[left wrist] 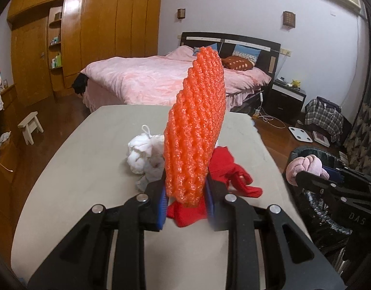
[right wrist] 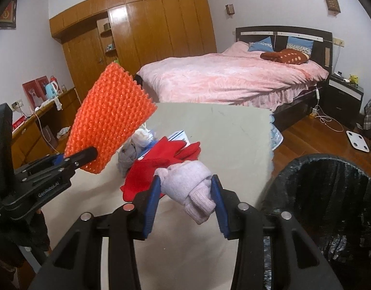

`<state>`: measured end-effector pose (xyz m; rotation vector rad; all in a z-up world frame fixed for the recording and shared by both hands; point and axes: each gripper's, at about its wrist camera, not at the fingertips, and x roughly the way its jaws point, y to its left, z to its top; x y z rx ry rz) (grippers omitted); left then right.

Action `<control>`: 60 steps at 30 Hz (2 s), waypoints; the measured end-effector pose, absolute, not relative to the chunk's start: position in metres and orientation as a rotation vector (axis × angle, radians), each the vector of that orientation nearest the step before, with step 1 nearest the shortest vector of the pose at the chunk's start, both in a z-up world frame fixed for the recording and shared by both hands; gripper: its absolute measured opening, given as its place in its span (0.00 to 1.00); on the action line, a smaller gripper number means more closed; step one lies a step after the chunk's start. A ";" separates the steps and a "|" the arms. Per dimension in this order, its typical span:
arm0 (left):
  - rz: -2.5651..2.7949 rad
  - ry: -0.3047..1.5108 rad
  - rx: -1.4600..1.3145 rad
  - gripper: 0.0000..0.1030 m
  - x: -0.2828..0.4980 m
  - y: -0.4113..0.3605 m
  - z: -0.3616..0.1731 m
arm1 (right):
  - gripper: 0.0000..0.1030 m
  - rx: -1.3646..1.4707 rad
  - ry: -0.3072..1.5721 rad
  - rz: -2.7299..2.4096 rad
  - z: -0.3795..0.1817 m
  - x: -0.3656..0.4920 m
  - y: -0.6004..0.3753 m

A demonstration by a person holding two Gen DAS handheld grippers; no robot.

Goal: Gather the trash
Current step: 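Move both tools over the bin and release the mesh and sock inside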

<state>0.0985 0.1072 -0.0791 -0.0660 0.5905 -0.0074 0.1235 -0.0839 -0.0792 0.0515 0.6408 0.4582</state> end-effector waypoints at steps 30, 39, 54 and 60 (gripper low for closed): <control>-0.308 0.549 0.019 0.24 0.097 -0.033 -0.070 | 0.41 0.099 0.589 0.125 -0.067 0.088 -0.234; -0.424 0.566 0.051 0.24 0.112 -0.087 -0.083 | 0.41 0.107 0.596 0.022 -0.075 0.086 -0.280; -0.558 0.631 0.080 0.55 0.138 -0.137 -0.109 | 0.63 0.124 0.564 -0.073 -0.077 0.086 -0.311; -0.521 0.626 0.081 0.71 0.135 -0.123 -0.111 | 0.92 0.102 0.526 -0.116 -0.071 0.079 -0.310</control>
